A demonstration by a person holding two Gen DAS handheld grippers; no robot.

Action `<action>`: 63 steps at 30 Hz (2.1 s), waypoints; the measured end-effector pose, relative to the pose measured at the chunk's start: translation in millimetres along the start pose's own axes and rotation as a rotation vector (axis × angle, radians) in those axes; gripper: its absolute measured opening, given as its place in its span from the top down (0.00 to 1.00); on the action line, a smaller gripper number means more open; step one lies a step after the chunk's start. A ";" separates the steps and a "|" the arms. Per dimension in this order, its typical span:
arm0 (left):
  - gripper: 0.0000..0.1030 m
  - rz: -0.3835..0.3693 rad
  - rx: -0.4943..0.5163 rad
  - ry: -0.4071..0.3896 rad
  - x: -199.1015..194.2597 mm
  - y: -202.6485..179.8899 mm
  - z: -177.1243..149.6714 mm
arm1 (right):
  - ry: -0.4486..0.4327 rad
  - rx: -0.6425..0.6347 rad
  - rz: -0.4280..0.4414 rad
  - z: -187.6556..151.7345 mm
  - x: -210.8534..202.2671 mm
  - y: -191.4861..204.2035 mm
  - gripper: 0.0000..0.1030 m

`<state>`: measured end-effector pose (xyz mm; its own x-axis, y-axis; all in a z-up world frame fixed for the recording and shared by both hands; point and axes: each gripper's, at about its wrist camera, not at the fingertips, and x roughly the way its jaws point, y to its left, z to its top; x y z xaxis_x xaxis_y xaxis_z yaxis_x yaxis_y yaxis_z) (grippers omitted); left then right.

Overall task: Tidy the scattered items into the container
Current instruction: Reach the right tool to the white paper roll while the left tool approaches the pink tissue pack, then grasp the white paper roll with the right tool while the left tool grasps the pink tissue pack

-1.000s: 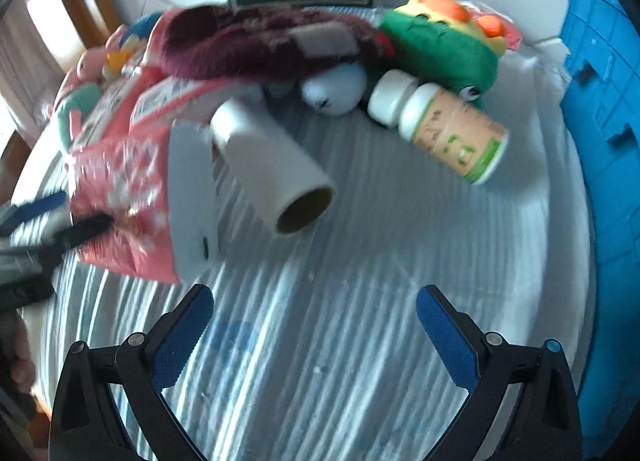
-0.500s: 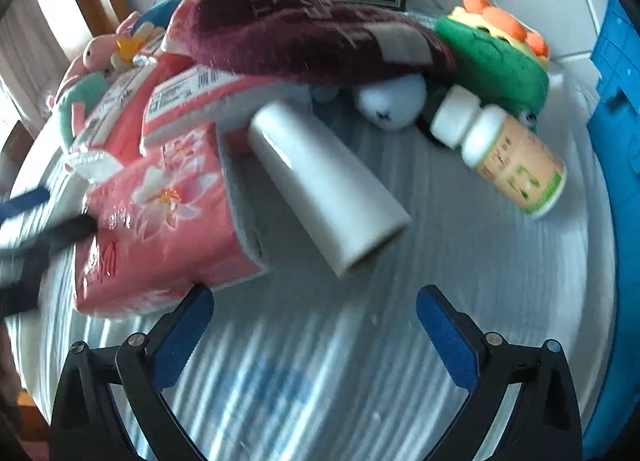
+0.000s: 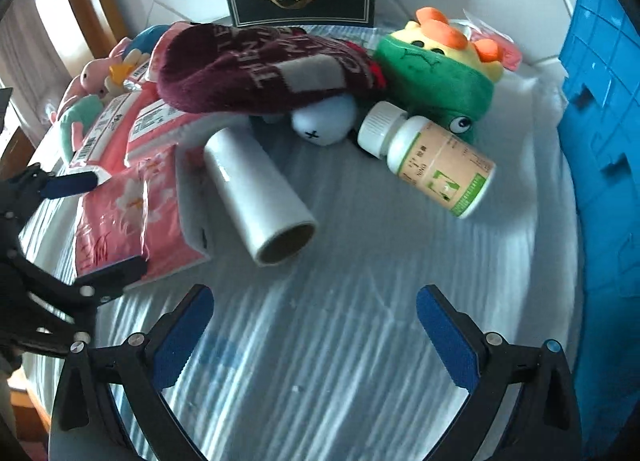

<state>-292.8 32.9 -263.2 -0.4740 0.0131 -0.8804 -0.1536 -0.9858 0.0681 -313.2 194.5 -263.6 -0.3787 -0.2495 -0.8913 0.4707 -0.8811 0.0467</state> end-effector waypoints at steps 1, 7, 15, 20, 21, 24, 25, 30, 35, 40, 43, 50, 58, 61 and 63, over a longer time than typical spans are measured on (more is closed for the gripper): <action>0.00 -0.008 -0.020 0.001 1.0 1.9 0.7 | -0.002 -0.001 0.003 -1.8 -1.0 -0.5 0.00; 0.00 0.071 -0.252 -0.040 -7.6 15.9 -21.3 | -0.006 -0.019 0.048 11.9 13.8 2.3 0.00; 0.00 -0.047 -0.371 0.023 15.7 35.5 -14.9 | 0.004 -0.072 0.097 32.5 50.1 17.8 0.05; 0.00 -0.016 -0.365 -0.003 13.5 32.8 -20.4 | -0.006 -0.100 0.098 29.8 62.7 25.0 0.00; 0.00 -0.006 -0.362 -0.006 13.2 30.4 -20.2 | -0.016 -0.105 0.094 28.6 62.3 25.9 0.00; 0.00 0.016 -0.359 -0.009 7.7 27.8 -25.9 | -0.026 -0.128 0.077 26.0 61.5 29.8 0.00; 0.00 0.020 -0.356 -0.008 6.0 26.1 -27.8 | -0.034 -0.132 0.076 24.9 60.8 30.3 0.00; 0.00 0.051 -0.316 -0.019 -0.1 18.3 -35.1 | -0.021 -0.098 0.075 24.8 47.8 23.0 0.26; 0.00 0.085 -0.339 -0.040 5.9 17.8 -31.8 | -0.052 -0.133 0.074 30.1 44.5 28.3 0.43; 0.05 0.099 -0.389 -0.042 0.8 18.4 -29.0 | -0.056 -0.176 0.043 29.2 48.1 36.3 0.51; 0.05 0.104 -0.389 -0.062 -13.2 14.3 -30.7 | -0.105 -0.150 0.059 26.0 23.6 32.2 0.54; 0.05 0.133 -0.377 -0.165 -76.1 1.2 -20.5 | -0.176 -0.126 0.072 27.5 -30.1 16.4 0.57; 0.05 0.103 -0.323 -0.311 -159.3 -9.1 -5.9 | -0.319 -0.084 0.024 14.2 -129.9 23.5 0.57; 0.05 0.079 -0.298 -0.367 -188.8 -16.0 -3.4 | -0.383 -0.074 -0.018 11.2 -175.4 30.3 0.57; 0.05 0.068 -0.281 -0.398 -207.6 -22.1 1.0 | -0.418 -0.066 -0.044 8.3 -200.5 33.1 0.57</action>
<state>-191.9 52.1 -81.5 -0.7776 -0.0438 -0.6273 0.1031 -0.9929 -0.0585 -228.3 212.0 -79.7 -0.6838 -0.3658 -0.6314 0.4916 -0.8704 -0.0282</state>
